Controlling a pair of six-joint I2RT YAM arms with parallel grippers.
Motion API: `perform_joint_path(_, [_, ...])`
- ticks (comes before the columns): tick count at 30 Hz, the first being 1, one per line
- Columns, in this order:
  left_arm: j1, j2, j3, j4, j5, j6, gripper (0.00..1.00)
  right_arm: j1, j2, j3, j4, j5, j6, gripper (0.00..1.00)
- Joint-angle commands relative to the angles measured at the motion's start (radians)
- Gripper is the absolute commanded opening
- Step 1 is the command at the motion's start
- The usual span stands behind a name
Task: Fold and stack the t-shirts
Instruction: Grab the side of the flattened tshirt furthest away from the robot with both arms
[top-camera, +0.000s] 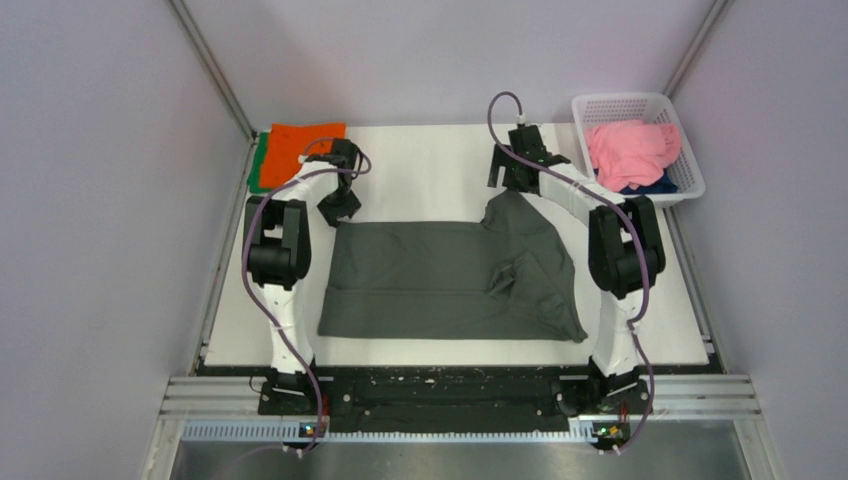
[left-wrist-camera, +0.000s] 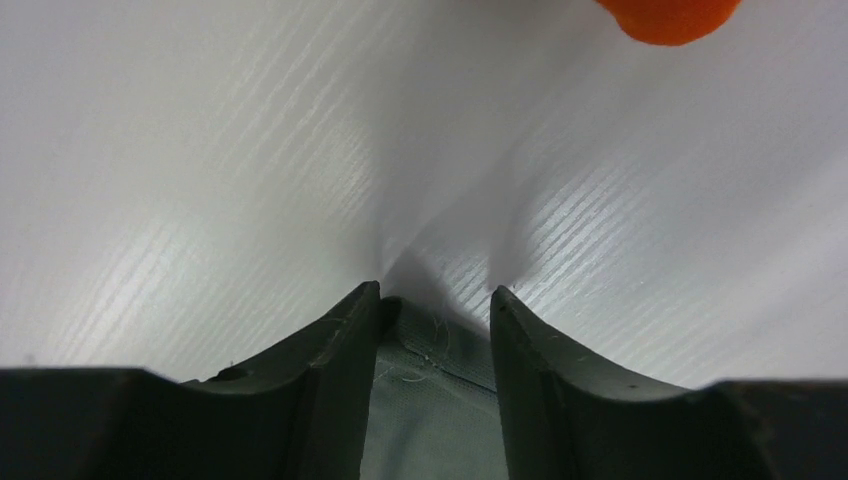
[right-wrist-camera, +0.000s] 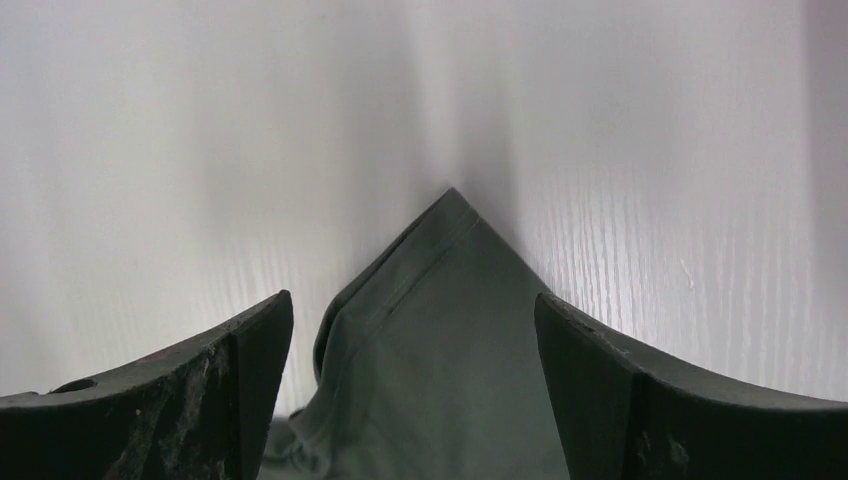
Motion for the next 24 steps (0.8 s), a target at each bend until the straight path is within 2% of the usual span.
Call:
perform_joint_path(1, [0.003, 0.027, 0.028, -0.054, 0.034, -0.045, 0.39, -0.008, 0.118, 0.116, 0.009, 0.062, -0.005, 0.87])
perform_joint_path(4, [0.003, 0.027, 0.011, -0.062, 0.035, -0.058, 0.15, -0.004, 0.172, 0.160, 0.000, 0.054, 0.002, 0.85])
perform_joint_path(7, [0.003, 0.018, 0.006, -0.064, 0.040, -0.058, 0.00, 0.007, 0.202, 0.168, 0.011, 0.086, -0.007, 0.82])
perform_joint_path(10, [0.001, -0.001, 0.002, -0.071, 0.042, -0.060, 0.00, 0.022, 0.218, 0.164, 0.009, 0.119, -0.028, 0.76])
perform_joint_path(12, [0.001, -0.020, -0.005, -0.069, 0.044, -0.063, 0.00, 0.032, 0.220, 0.150, 0.001, 0.159, -0.044, 0.68])
perform_joint_path(16, [0.001, -0.059, -0.026, -0.064, 0.051, -0.063, 0.00, 0.042, 0.181, 0.091, 0.000, 0.203, -0.045, 0.45])
perform_joint_path(22, [0.000, -0.097, -0.039, -0.050, 0.077, -0.056, 0.00, 0.050, 0.101, 0.026, 0.093, 0.163, -0.094, 0.04])
perform_joint_path(24, [-0.004, -0.112, -0.048, -0.047, 0.088, -0.054, 0.00, 0.057, 0.057, 0.003, 0.135, 0.150, -0.138, 0.00])
